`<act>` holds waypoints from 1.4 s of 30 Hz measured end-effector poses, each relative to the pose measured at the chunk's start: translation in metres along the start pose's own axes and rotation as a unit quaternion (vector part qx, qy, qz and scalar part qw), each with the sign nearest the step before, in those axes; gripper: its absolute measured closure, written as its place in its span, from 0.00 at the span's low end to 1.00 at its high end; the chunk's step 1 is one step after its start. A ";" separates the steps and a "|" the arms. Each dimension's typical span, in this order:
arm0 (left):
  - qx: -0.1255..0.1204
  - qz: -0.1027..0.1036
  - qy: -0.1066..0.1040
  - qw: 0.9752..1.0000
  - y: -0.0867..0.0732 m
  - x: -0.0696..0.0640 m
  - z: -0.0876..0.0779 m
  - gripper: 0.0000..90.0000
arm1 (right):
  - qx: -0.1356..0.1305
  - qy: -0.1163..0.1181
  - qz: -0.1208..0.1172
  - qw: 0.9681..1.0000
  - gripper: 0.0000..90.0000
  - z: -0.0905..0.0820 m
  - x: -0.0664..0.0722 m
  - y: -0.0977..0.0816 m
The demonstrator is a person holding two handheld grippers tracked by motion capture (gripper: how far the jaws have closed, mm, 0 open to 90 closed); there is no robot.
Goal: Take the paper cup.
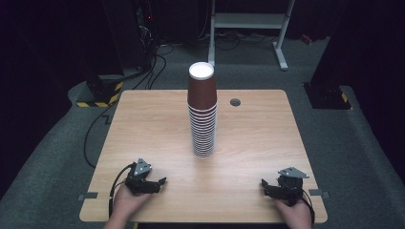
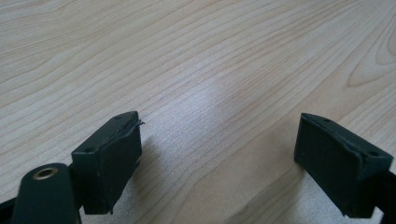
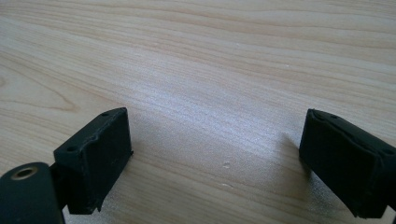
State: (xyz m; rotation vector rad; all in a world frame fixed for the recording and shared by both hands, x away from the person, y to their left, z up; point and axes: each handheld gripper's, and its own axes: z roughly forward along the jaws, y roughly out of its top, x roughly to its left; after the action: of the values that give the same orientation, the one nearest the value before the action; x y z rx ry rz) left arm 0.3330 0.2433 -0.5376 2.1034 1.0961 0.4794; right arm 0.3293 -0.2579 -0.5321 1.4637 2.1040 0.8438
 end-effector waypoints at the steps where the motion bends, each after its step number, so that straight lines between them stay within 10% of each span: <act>1: 0.000 0.001 0.000 1.000 0.000 0.000 0.000 0.17 | 0.000 0.000 0.000 1.000 0.10 0.000 0.000 0.000; 21: -0.065 -0.036 -0.021 0.997 0.032 -0.015 -0.022 0.04 | 0.002 0.009 -0.008 1.000 0.10 0.000 0.001 0.001; 35: -0.084 -0.006 -0.033 0.996 0.072 -0.030 -0.033 0.01 | 0.002 0.007 -0.007 1.000 0.09 0.002 0.001 0.002; 42: -0.121 -0.004 -0.057 0.991 0.083 -0.037 -0.036 0.01 | 0.003 0.011 -0.011 1.000 0.09 0.002 0.000 0.002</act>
State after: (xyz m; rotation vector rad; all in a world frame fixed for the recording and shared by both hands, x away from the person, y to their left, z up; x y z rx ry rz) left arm 0.3367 0.1951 -0.4522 1.8898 0.9310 0.4586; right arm 0.3322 -0.2568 -0.5320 1.4377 2.1367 0.8498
